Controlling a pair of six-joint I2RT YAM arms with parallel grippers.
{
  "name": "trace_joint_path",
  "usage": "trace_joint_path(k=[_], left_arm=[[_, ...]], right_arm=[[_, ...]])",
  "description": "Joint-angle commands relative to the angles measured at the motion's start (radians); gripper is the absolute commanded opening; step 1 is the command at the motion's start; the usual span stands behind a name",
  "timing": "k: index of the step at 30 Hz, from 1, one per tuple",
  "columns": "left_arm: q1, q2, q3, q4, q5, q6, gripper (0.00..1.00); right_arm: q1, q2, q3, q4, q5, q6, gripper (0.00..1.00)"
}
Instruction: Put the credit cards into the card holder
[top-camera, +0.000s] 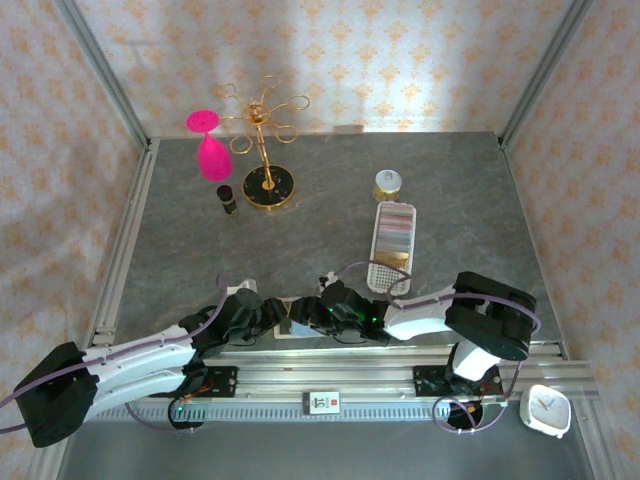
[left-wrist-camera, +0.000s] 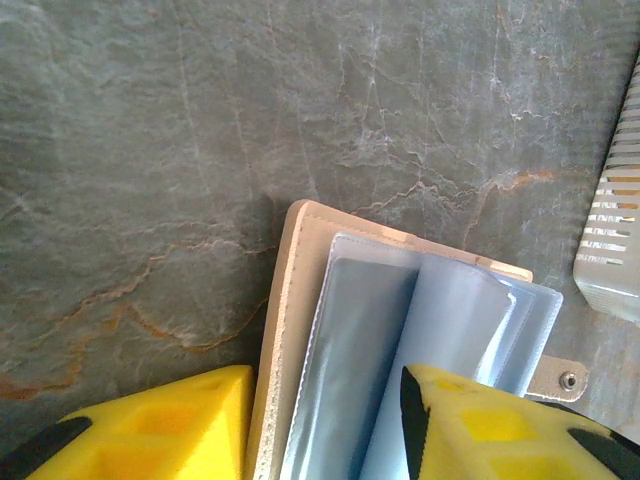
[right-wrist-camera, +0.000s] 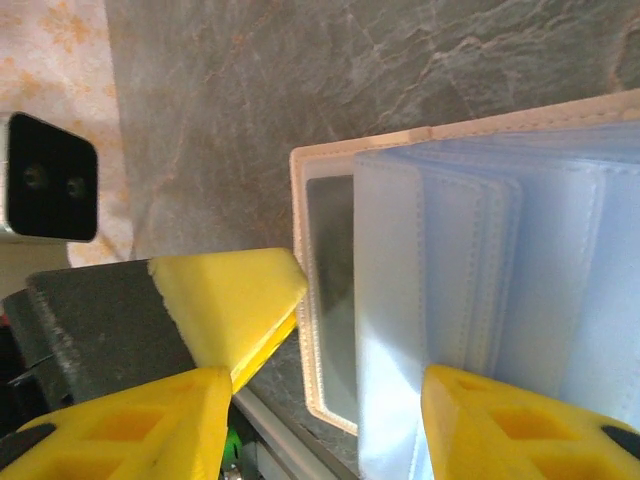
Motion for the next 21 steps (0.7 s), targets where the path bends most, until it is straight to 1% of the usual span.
trace_joint_path(k=[1,9,13,17,21], left_arm=[[-0.001,-0.006,-0.032,-0.058,-0.032,-0.008,0.47],[0.000,-0.015,-0.038,-0.054,-0.032,-0.014,0.48],[0.000,-0.015,-0.040,-0.049,-0.029,-0.013,0.48],[0.001,-0.006,-0.042,-0.036,-0.025,-0.012,0.45],[0.000,0.020,-0.030,-0.015,-0.010,0.011,0.43]], right_arm=[[0.004,-0.034,-0.007,0.110,0.000,0.021,0.54],[0.003,-0.036,-0.015,0.125,0.005,0.032,0.54],[0.003,-0.032,0.005,0.051,0.019,0.019,0.53],[0.001,-0.046,0.013,-0.022,0.052,0.006,0.52],[0.001,-0.072,0.013,-0.072,0.085,0.005,0.48]])
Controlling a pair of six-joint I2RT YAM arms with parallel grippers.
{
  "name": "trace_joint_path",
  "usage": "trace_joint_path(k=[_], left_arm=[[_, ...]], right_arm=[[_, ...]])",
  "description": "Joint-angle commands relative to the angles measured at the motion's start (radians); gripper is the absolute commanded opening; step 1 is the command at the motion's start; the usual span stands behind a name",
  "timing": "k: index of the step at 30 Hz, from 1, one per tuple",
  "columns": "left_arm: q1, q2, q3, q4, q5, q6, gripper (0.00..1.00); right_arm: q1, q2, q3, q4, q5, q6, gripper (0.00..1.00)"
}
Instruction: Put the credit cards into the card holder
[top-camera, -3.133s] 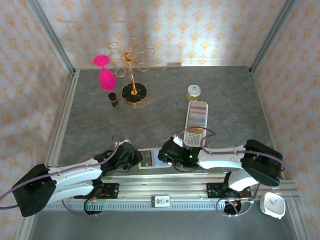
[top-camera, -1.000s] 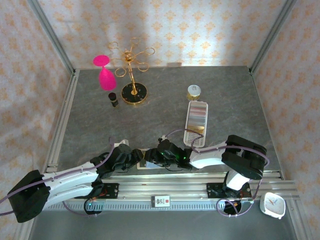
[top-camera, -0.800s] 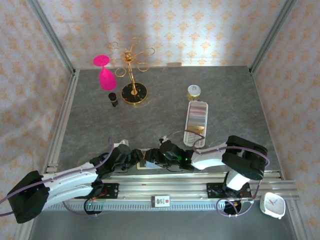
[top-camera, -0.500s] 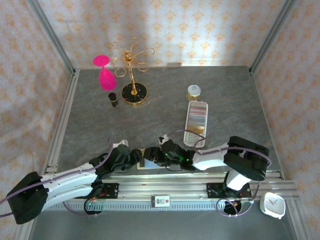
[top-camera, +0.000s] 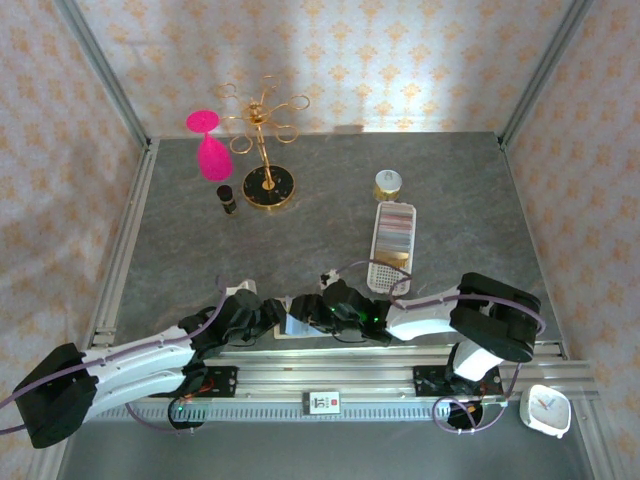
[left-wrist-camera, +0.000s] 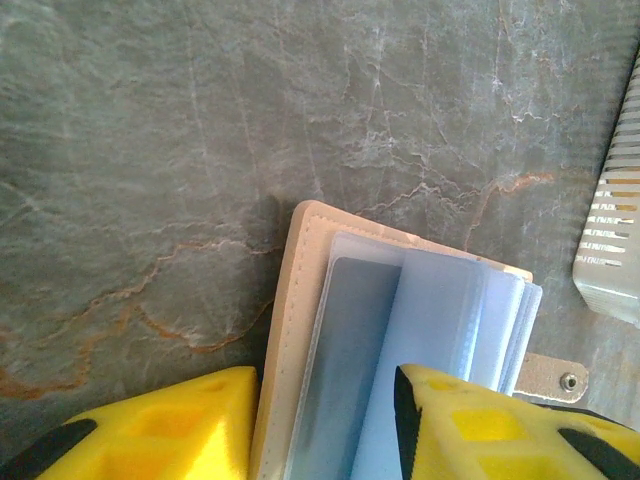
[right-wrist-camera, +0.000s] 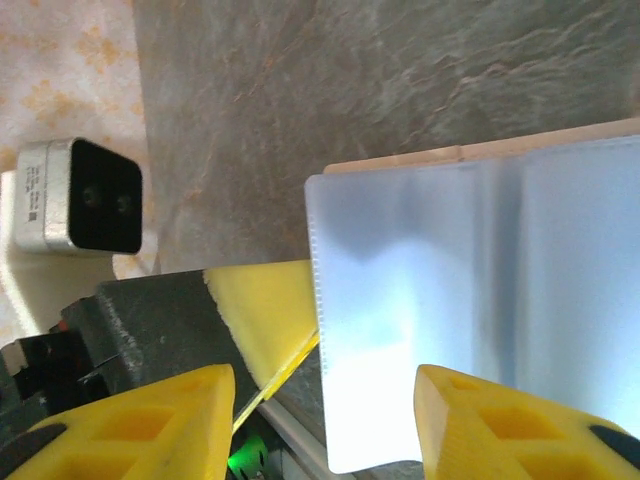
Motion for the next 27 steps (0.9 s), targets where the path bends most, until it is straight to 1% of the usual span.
trace_joint_path(k=[1,4,8,11,15,19,27], left_arm=[[0.000,0.027,-0.018,-0.022,-0.006,0.016,0.43],[0.000,0.046,-0.012,-0.012,0.000,0.029,0.46],[0.000,0.050,-0.012,0.012,0.013,0.038,0.53],[-0.001,0.044,-0.019,0.022,0.017,0.041,0.55],[-0.001,0.043,-0.022,0.031,0.022,0.040,0.56],[-0.001,0.069,-0.018,0.044,0.031,0.046,0.56],[0.000,0.117,-0.006,0.067,0.050,0.057,0.56]], right_arm=[[0.002,-0.048,0.015,-0.069,0.061,-0.013,0.47],[0.001,-0.049,0.035,-0.108,0.073,-0.027,0.43],[0.000,-0.021,0.067,-0.100,0.055,-0.036,0.43],[-0.008,-0.001,0.092,-0.106,0.043,-0.042,0.43],[-0.019,0.006,0.108,-0.124,0.052,-0.044,0.41],[-0.034,0.010,0.118,-0.176,0.063,-0.046,0.37],[-0.054,0.060,0.158,-0.194,0.019,-0.074,0.37]])
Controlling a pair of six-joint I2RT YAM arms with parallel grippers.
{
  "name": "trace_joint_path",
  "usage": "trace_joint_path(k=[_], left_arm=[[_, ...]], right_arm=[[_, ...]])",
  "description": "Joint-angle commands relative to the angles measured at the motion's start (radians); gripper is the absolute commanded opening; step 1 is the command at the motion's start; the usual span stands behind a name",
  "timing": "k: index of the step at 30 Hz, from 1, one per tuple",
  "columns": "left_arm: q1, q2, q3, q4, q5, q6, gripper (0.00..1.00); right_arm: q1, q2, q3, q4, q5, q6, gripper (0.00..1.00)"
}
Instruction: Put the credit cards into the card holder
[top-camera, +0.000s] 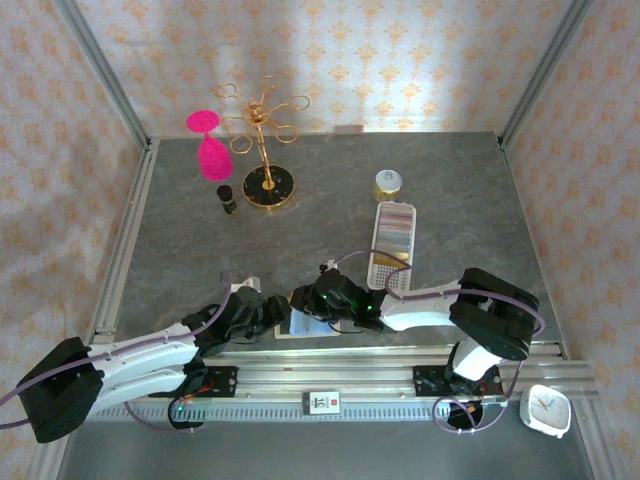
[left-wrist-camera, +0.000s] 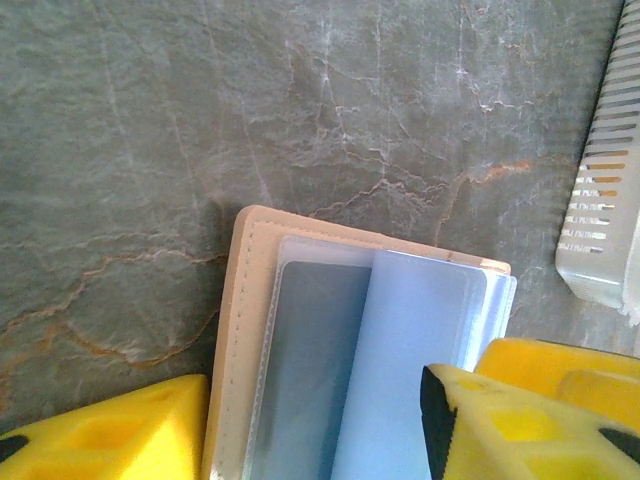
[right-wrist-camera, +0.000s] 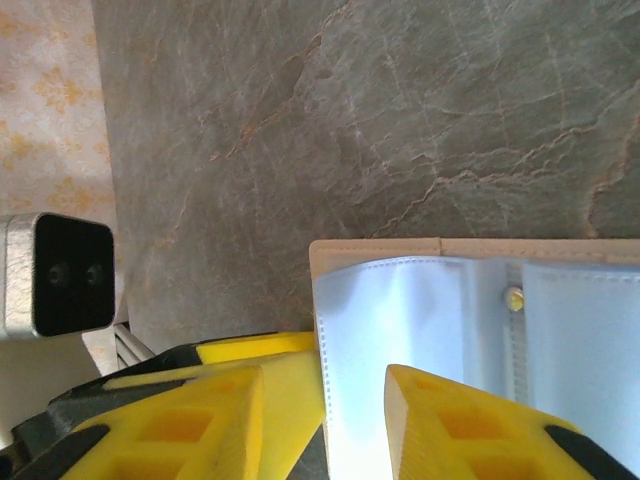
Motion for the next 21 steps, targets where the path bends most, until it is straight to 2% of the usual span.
trace_joint_path(k=[1,5,21], left_arm=[[-0.001,0.052,-0.026,0.012,0.028,0.022,0.56],[-0.001,0.046,-0.030,0.011,0.026,0.020,0.56],[-0.001,0.034,-0.036,0.012,0.027,0.019,0.56]], right_arm=[[-0.010,0.037,0.047,-0.034,-0.014,-0.032,0.36],[-0.020,0.061,0.066,-0.037,-0.026,-0.038,0.33],[-0.075,0.059,0.044,0.012,-0.070,0.011,0.34]])
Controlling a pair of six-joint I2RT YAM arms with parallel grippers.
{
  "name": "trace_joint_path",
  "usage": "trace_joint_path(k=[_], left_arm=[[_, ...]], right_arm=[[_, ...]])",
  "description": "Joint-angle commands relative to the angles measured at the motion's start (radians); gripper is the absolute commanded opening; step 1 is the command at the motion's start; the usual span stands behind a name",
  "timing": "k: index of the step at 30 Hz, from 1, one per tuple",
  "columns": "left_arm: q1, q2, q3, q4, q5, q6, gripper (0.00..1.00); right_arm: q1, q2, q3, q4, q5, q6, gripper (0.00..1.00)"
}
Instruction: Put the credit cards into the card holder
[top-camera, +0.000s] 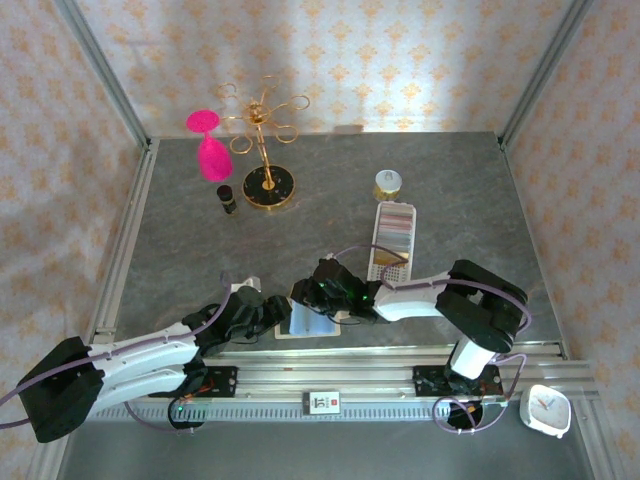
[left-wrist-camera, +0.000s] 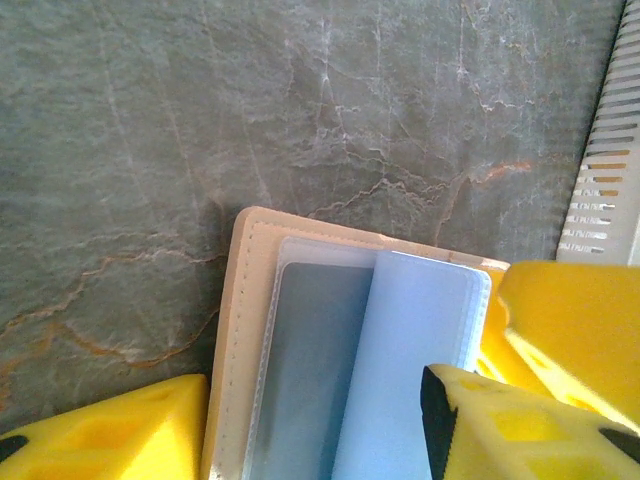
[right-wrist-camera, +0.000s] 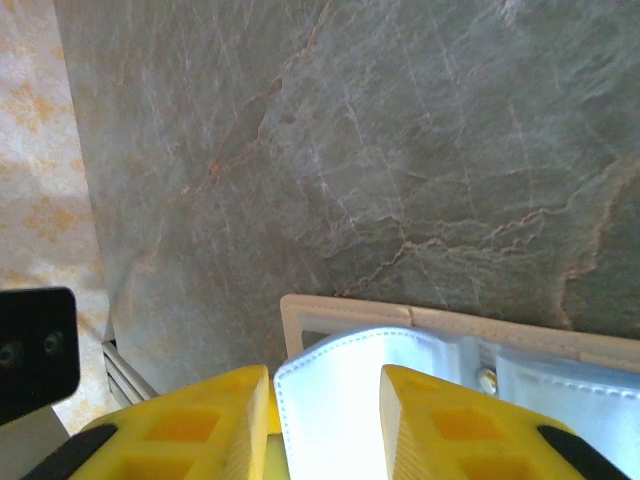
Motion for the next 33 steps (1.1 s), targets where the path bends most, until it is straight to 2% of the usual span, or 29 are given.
trace_joint_path(k=[1,14,19,23,33], left_arm=[[-0.001,0.033,-0.038,0.015,0.022,0.017,0.56],[-0.001,0.031,-0.039,0.018,0.022,0.018,0.56],[-0.002,0.028,-0.041,0.018,0.021,0.016,0.56],[-0.001,0.021,-0.041,0.012,0.016,0.015,0.56],[-0.001,-0.066,-0.025,-0.075,-0.024,0.008,0.56]], right_arm=[[-0.005,-0.011,-0.003,0.030,0.002,0.022,0.34],[-0.004,0.045,0.049,-0.007,-0.043,-0.004,0.34],[-0.004,0.057,0.066,-0.044,-0.042,-0.011,0.24],[-0.005,0.029,0.053,-0.070,-0.009,-0.007,0.01],[-0.011,-0.146,-0.015,-0.221,0.109,-0.058,0.00]])
